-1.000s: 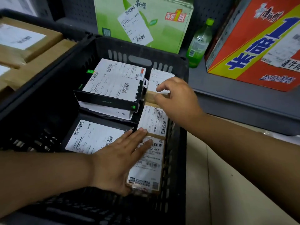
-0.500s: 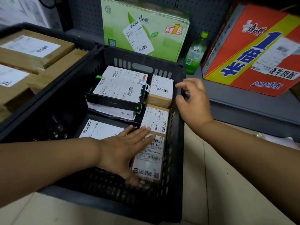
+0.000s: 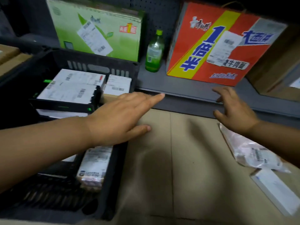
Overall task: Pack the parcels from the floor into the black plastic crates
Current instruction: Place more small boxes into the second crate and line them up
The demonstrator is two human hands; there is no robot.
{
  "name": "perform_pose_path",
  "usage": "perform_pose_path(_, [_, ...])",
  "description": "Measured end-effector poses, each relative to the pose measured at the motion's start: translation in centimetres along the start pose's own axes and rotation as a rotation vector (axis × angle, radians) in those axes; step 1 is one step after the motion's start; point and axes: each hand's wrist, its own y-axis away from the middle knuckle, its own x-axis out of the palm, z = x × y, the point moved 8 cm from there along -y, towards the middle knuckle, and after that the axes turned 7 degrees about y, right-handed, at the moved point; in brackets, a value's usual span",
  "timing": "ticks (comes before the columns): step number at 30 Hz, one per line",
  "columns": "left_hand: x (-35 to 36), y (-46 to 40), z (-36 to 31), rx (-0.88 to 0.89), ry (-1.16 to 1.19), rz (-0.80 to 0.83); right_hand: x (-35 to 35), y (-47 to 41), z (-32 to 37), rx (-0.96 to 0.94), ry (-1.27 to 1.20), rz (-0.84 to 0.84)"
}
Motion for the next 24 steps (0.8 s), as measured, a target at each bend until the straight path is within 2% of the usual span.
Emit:
perform_pose_path(9, [7.4, -14.0, -8.1, 0.103, -0.046, 0.014, 1.5, 3.2, -18.2, 0.325, 0.172, 0.285])
perform_pose_path(13, [12.2, -19.1, -10.1, 0.061, -0.020, 0.056, 5.4, 7.9, -24.4, 0.458, 0.162, 0.355])
perform_pose_path(16, [16.0, -21.6, -11.1, -0.006, 0.024, 0.095, 9.1, 13.1, -27.8, 0.607, 0.062, 0.371])
perform_pose_path(18, [18.4, -22.3, -11.9, -0.035, 0.064, 0.114, 11.4, 16.4, -29.2, 0.608, 0.055, 0.416])
perform_pose_path(21, [21.9, -22.3, -13.1, -0.049, 0.108, 0.161, 14.4, 20.8, -31.1, 0.555, 0.150, 0.591])
perform_pose_path(24, [24.5, -21.9, -14.1, -0.038, 0.137, 0.233, 16.9, 25.2, -32.6, 0.595, 0.218, 0.839])
